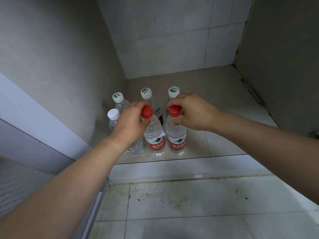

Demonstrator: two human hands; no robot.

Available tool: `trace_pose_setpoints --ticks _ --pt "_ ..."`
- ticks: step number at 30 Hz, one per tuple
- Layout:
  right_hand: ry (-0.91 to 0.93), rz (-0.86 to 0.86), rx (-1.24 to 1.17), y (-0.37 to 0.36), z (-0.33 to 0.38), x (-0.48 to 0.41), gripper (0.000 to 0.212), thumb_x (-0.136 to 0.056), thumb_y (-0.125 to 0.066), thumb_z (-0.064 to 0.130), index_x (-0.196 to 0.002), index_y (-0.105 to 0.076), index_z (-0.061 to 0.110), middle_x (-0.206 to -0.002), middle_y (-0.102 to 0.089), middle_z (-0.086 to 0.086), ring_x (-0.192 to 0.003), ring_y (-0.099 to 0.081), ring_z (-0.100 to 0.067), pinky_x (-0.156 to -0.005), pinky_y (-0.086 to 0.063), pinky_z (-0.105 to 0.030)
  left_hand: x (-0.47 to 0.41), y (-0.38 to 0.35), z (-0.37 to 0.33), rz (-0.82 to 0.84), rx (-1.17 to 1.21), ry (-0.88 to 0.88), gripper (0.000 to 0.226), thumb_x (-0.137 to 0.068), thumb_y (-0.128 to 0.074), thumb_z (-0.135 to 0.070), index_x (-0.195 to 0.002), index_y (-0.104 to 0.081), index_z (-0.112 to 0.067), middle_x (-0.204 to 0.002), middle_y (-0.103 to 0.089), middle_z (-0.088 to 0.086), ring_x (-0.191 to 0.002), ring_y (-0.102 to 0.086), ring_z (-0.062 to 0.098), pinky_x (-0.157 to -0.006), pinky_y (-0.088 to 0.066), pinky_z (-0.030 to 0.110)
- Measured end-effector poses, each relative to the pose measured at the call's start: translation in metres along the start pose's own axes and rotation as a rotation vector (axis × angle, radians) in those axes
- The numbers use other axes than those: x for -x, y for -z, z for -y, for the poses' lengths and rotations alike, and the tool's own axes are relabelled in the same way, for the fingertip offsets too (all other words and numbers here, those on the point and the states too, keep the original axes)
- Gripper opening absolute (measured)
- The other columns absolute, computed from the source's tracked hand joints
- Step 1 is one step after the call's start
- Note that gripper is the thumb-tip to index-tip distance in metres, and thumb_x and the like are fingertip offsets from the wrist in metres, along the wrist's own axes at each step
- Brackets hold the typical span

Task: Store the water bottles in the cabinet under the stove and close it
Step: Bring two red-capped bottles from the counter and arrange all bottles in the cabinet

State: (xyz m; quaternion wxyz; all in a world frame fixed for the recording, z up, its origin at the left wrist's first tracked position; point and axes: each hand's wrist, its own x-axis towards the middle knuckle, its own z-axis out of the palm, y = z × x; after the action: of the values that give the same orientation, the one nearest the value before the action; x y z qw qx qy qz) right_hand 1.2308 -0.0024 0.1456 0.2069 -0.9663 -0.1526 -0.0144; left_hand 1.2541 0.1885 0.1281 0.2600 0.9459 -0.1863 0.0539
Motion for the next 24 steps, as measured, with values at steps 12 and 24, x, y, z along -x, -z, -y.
trace_pose_setpoints --ticks 12,24 --pt "-0.029 -0.025 0.033 0.000 -0.001 -0.002 0.040 -0.080 -0.069 0.022 -0.118 -0.060 0.017 -0.119 -0.062 -0.007 -0.109 -0.055 -0.023 -0.091 -0.045 -0.031 -0.004 0.004 0.003 0.070 0.025 -0.012 0.042 -0.080 -0.070 -0.012 -0.119 -0.055 -0.014 -0.116 -0.057 0.008 -0.105 -0.055 0.024 -0.090 -0.044 0.031" --pt "-0.016 -0.009 0.054 -0.001 -0.004 0.002 0.045 -0.082 -0.067 0.026 -0.125 -0.053 0.018 -0.124 -0.057 -0.007 -0.111 -0.053 -0.025 -0.092 -0.047 -0.039 -0.008 0.006 0.016 0.116 0.036 -0.057 0.044 -0.077 -0.073 -0.013 -0.117 -0.055 -0.019 -0.115 -0.058 0.005 -0.098 -0.059 0.023 -0.089 -0.050 0.041"
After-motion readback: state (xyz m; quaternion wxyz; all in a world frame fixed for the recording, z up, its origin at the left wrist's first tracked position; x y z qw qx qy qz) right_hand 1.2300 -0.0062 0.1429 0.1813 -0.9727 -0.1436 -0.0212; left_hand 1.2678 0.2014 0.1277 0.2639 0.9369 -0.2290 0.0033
